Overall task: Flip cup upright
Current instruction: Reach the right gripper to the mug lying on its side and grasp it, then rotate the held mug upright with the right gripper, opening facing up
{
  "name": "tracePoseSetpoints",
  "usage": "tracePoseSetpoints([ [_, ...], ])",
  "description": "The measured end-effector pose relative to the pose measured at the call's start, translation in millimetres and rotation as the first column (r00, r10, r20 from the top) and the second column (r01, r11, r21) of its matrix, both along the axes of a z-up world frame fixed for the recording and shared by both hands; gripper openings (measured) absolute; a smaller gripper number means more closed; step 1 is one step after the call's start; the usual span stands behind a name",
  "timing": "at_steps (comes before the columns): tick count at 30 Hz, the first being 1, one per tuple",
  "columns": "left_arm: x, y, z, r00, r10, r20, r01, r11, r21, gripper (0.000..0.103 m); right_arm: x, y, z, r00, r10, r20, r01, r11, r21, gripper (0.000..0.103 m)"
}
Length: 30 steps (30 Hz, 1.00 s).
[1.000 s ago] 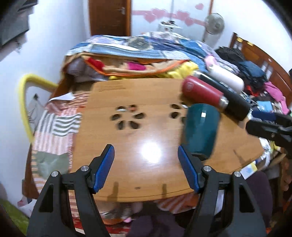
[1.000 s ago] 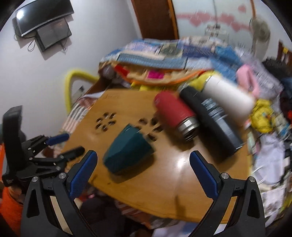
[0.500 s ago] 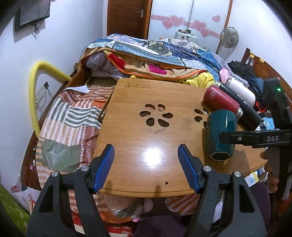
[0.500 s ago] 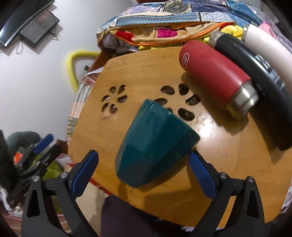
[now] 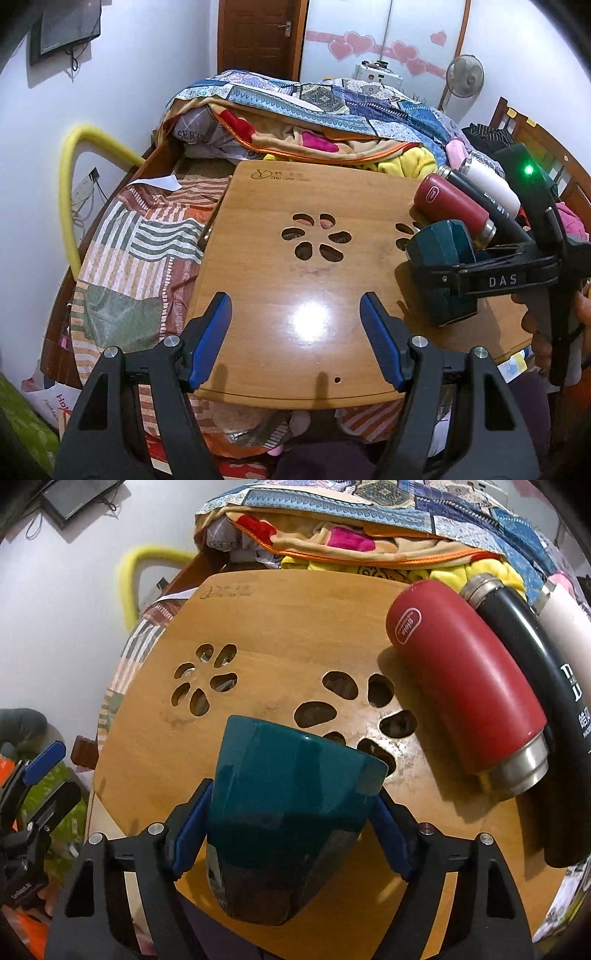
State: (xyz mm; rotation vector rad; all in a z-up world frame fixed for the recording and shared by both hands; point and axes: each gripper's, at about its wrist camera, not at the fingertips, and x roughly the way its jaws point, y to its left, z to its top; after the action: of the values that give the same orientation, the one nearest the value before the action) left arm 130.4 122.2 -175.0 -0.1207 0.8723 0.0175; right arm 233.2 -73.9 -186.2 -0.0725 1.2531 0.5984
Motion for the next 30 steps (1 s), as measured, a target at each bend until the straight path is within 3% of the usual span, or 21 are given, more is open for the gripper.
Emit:
tracePoseSetpoints([
  [11, 5, -7, 8, 1.000, 0.001, 0.021, -0.001, 1.000, 0.019, 0.071, -14, -7, 27, 0.988, 0.005, 0.152, -0.012, 0.999, 0.046, 0.074],
  [30, 2, -7, 12, 1.000, 0.017, 0.022, -0.017, 1.000, 0.015, 0.071, -43, 6, 25, 0.947, 0.096, 0.306, -0.064, 0.991, -0.114, 0.073],
])
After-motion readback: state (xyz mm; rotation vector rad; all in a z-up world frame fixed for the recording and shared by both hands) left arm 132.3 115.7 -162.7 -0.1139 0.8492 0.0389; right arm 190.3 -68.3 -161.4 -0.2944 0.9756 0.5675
